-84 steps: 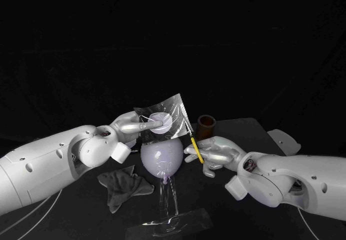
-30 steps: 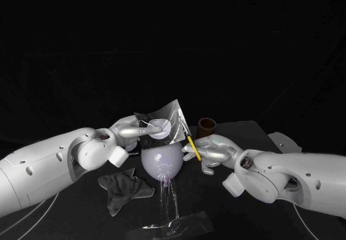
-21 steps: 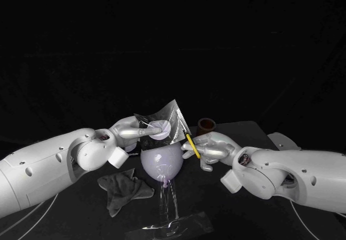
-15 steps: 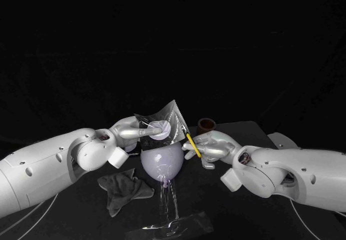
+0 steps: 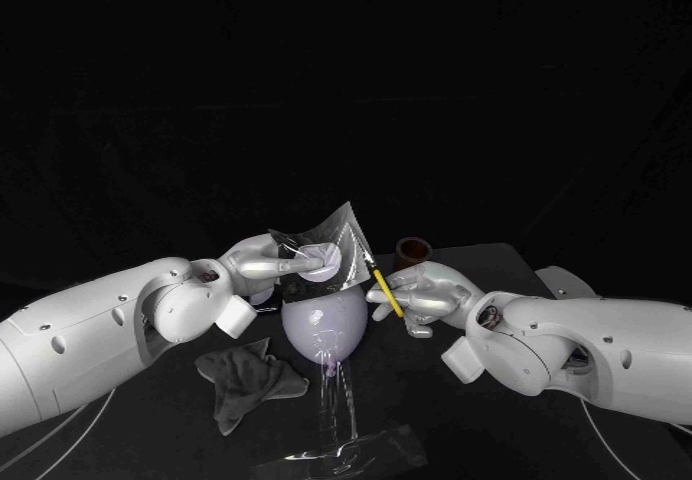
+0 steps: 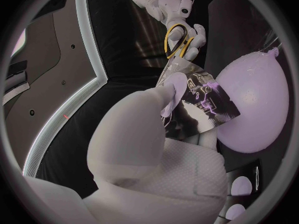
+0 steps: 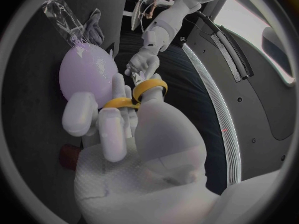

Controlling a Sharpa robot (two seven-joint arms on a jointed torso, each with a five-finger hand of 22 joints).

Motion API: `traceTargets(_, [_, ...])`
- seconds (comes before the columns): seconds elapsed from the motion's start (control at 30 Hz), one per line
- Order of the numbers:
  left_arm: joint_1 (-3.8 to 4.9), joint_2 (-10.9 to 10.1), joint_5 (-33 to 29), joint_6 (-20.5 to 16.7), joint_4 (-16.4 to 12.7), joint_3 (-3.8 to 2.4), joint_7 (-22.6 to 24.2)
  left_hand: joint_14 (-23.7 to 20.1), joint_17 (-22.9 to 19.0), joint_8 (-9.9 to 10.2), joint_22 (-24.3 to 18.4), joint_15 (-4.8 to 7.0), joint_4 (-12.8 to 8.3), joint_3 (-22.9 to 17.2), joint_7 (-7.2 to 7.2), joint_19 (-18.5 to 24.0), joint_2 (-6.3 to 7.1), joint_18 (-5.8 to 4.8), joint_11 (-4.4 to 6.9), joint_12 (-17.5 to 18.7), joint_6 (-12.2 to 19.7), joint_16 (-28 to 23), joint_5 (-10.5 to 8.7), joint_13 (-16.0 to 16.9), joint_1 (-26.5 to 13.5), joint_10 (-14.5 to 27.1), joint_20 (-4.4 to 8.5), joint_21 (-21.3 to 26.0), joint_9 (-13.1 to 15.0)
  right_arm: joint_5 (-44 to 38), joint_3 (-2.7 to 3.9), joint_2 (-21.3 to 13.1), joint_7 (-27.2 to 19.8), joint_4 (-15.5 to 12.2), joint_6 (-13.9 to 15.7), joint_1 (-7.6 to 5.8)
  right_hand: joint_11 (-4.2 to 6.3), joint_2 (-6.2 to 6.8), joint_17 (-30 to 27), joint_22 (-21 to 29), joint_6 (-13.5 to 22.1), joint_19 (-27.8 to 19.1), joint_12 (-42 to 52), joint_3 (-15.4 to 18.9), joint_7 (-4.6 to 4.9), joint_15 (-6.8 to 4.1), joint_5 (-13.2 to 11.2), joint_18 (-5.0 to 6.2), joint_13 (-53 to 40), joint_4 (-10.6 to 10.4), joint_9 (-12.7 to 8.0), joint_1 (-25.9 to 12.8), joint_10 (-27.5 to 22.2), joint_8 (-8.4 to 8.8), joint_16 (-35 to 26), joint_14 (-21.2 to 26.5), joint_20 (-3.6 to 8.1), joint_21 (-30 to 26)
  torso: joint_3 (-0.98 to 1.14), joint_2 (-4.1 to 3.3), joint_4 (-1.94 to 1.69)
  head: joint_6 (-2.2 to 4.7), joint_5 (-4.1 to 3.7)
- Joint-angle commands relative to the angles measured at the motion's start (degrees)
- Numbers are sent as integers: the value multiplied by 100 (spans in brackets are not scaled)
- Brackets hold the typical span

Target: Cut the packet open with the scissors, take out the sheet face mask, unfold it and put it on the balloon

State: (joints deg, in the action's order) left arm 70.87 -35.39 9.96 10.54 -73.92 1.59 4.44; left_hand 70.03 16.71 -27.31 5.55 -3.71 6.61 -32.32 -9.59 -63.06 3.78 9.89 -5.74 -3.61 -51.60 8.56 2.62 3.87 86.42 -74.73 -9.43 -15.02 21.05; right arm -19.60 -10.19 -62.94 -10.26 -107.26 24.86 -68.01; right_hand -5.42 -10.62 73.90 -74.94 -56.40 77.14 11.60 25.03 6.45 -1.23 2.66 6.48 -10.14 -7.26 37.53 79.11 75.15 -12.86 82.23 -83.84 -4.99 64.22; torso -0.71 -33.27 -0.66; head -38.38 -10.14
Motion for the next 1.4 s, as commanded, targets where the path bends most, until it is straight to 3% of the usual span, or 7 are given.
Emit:
traceTargets(0.03, [-3, 8, 39, 132, -7, 3, -35, 20, 7, -32, -4, 14, -35, 11, 3, -26, -51, 59, 0, -39, -32, -11, 16, 5, -12, -32, 0, -27, 415, -29, 16, 0, -111, -9, -9, -14, 255, 26, -10, -231, 93, -3, -106, 153, 66, -15, 14, -88, -11, -3, 3, -67, 133, 38, 28, -272, 34, -8, 0, -1, 0, 13, -1])
traceTargets(0.07, [-3, 7, 37, 130, -5, 3, -35, 20, 7, -32, -4, 14, -35, 11, 3, -26, -51, 59, 0, -39, -32, -11, 16, 5, -12, -32, 0, -27, 415, -23, 16, -1, -118, -9, -7, -14, 249, 30, -10, -230, 107, -4, -118, 153, 71, -12, 14, -89, -10, -4, 1, -74, 112, 45, 28, -272, 33, -9, 0, 0, 0, 17, -2])
traceTargets(0.23, [-3, 1, -2, 116, 11, 3, -43, 20, 8, -33, -4, 14, -35, 12, 3, -26, -53, 59, 0, -39, -32, -11, 16, 5, -13, -32, 0, -27, 417, 27, 15, -7, -181, -6, -8, -14, -13, 128, -56, -181, 620, -80, -560, 148, 336, 205, 7, -85, 102, 24, -83, -223, -548, 361, 5, -251, -122, -128, 1, -1, 1, 35, -4])
traceTargets(0.47, [-3, -12, -45, 123, 30, 3, -52, 20, 8, -33, -4, 14, -35, 12, 3, -26, -53, 59, 0, -39, -32, -11, 16, 5, -13, -32, 0, -27, 417, 54, 15, -12, -233, -6, -75, -14, -185, 257, -244, -2, 1022, -299, -813, 160, 515, 358, 7, -9, 259, -1, -194, -447, -1009, 620, -84, -171, -266, -497, 0, 2, 2, 67, -11])
traceTargets(0.73, [-4, -22, -43, 223, 30, 3, -77, 21, 9, -34, -5, 14, -38, 12, 3, -27, -56, 59, 0, -38, -30, -11, 16, 5, -15, -33, 0, -27, 422, 71, 15, 17, -291, 7, -158, -14, -268, 338, -390, 154, 1176, -472, -811, 154, 586, 434, 9, 61, 419, -35, -254, -595, -1329, 719, -152, -103, -362, -791, 2, 1, -4, 91, -16])
traceTargets(0.97, [-5, -41, -89, 252, 40, 3, -86, 22, 10, -35, -5, 14, -39, 13, 4, -27, -58, 58, 0, -38, -28, -11, 16, 5, -18, -34, 0, -28, 426, 116, 15, 32, -328, 24, -196, -14, -271, 338, -394, 165, 1170, -484, -808, 152, 590, 438, 9, 66, 429, -34, -255, -597, -1342, 716, -154, -100, -368, -811, 3, -2, 9, 123, -16])
traceTargets(1.4, [-6, -48, -195, 357, 57, 4, -118, 27, 13, -38, -6, 15, -41, 14, 4, -30, -65, 58, 1, -39, -23, -10, 16, 6, -25, -40, 1, -29, 437, 138, 24, 96, -357, 53, -283, -21, -278, 335, -496, 238, 1174, -561, -808, 149, 585, 448, 8, 96, 475, -27, -262, -600, -1411, 717, -204, -61, -384, -948, 7, -1, 1, 160, -24])
